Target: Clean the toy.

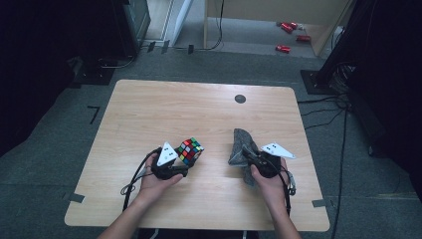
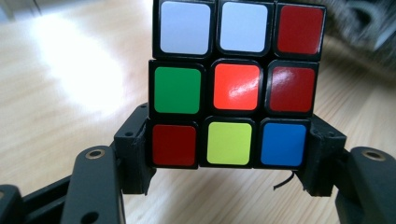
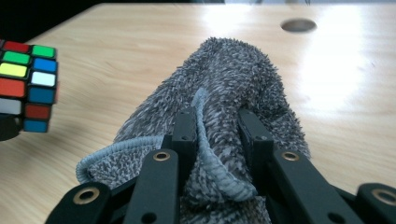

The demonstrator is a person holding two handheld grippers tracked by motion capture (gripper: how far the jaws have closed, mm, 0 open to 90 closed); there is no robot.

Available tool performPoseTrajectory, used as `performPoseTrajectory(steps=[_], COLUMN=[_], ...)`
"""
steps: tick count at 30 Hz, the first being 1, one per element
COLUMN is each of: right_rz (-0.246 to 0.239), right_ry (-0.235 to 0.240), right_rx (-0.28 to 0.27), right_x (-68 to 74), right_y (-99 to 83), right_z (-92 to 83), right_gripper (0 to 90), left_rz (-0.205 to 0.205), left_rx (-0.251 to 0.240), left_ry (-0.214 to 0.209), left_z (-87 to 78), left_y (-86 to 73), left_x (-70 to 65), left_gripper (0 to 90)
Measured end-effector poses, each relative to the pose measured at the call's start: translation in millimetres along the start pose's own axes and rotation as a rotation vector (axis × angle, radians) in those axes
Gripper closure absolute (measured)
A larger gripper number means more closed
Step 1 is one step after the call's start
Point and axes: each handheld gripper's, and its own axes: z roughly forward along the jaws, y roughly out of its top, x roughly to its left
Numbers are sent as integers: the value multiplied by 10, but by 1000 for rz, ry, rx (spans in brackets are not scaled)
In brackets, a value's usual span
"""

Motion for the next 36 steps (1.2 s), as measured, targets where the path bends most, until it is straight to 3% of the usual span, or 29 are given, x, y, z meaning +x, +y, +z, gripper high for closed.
performPoseTrajectory(steps=[3,10,22,32,36], right_rz=[12,13,-38,-48,-44], right_ry=[-17,-49,-76,-69,-72], right_rx=[13,31,75,87,84], right_x=[-38,-100,-100,-94,-101], right_y=[-24,-54,-114,-147,-153], right_z=[20,47,123,136,127], right_gripper=[722,716,707,707,707], left_rz=[1,3,3,-8,-6], left_rx=[52,97,117,94,106], left_ry=[7,17,48,50,53], left_z=[60,101,125,151,172], left_y=[-36,-36,-4,7,-7], left_x=[14,24,4,-4,-6], left_gripper=[349,348,345,326,323])
